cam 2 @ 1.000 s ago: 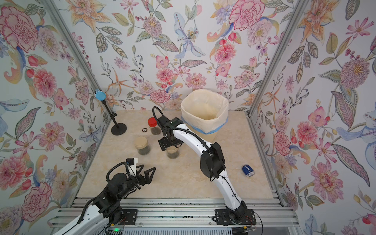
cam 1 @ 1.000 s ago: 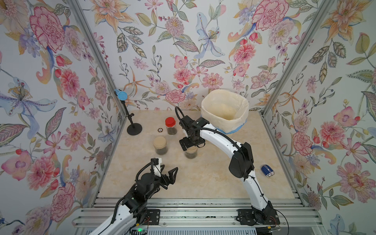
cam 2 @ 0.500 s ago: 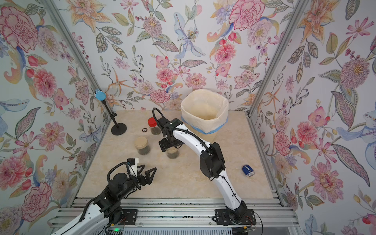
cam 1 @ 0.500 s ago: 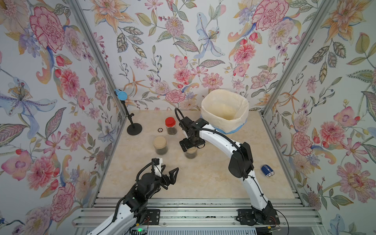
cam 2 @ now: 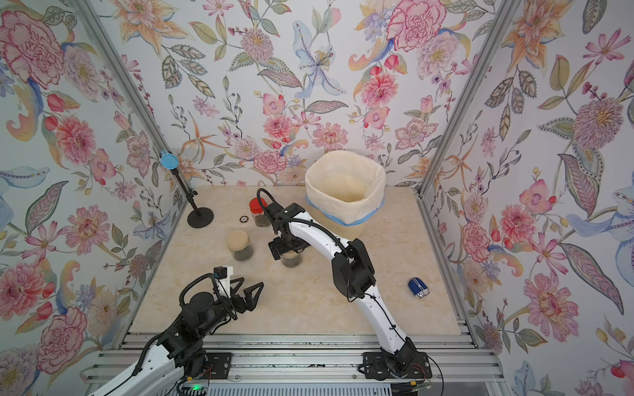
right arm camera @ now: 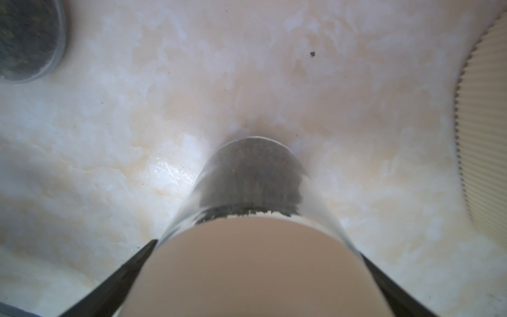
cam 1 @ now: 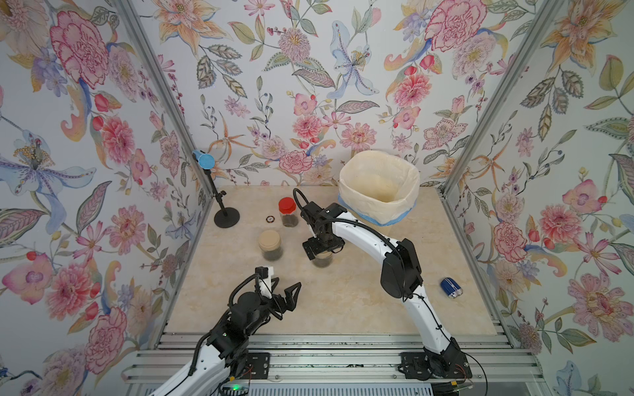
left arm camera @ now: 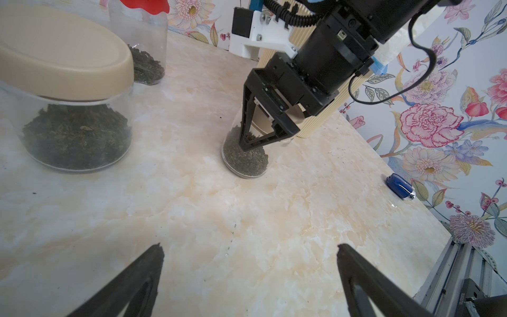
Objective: Empty moldy tea leaves from jars
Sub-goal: Pick up the jar from the center of the board.
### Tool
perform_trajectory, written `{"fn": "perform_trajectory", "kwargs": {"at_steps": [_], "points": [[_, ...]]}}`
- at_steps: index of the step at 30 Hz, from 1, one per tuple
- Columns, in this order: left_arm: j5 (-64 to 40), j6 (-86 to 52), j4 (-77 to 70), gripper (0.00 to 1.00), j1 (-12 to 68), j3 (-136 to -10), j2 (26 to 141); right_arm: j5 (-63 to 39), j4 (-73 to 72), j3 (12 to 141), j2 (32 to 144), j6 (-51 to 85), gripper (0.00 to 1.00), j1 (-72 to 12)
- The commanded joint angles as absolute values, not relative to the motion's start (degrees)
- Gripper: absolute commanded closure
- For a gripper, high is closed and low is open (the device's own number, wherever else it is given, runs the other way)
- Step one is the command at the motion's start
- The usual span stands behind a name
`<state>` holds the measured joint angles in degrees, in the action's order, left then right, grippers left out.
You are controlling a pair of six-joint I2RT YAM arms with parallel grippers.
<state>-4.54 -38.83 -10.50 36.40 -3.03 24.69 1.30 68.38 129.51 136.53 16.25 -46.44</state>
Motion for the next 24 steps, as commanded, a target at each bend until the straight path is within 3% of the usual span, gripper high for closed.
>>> {"fn": "perform_trajectory", "kwargs": {"at_steps": [1, 10, 13, 18, 24], "points": [[-4.92, -38.94, -9.99, 0.00, 37.12, -2.38, 23.95, 1.88, 70.30, 130.18, 137.06, 15.87, 0.00, -46.05], [-5.36, -39.07, -10.63, 0.00, 37.09, -2.11, 24.78, 1.33, 70.22, 131.51, 137.86, 15.85, 0.08, -45.97], [-5.53, -39.03, -11.32, 0.00, 37.11, -1.76, 25.21, 0.99, 70.18, 131.59, 137.87, 15.63, 0.16, -45.88], [-9.25, -37.39, -18.83, 0.00, 37.07, -0.03, 28.45, 0.02, 70.30, 131.15, 136.71, 15.46, 0.43, -45.71], [-5.70, -30.10, -25.54, 0.00, 43.30, -3.74, 37.79, -2.87, 70.77, 129.33, 131.00, 15.26, 0.46, -44.92]]}}
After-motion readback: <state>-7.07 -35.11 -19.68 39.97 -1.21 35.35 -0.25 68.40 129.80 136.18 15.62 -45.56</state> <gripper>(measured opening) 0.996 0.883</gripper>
